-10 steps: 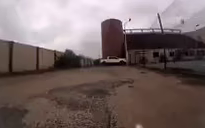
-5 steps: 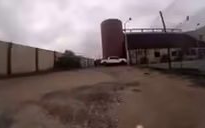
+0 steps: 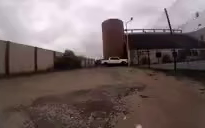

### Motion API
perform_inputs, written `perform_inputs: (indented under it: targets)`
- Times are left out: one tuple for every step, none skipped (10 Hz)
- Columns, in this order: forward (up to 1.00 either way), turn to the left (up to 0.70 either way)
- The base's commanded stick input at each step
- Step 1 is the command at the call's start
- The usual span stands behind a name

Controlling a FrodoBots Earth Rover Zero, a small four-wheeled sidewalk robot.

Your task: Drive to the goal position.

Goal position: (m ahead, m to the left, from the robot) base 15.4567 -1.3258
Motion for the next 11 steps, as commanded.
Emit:
perform_inputs:
  targets:
    - [0.7,0.0]
    - [0.7,0.0]
    - [0.7,0.0]
    - [0.7,0.0]
    - [0.7,0.0]
    - [0.7,0.0]
    - [0.7,0.0]
    - [0.7,0.0]
    - [0.7,0.0]
    - [0.7,0.0]
    - [0.7,0.0]
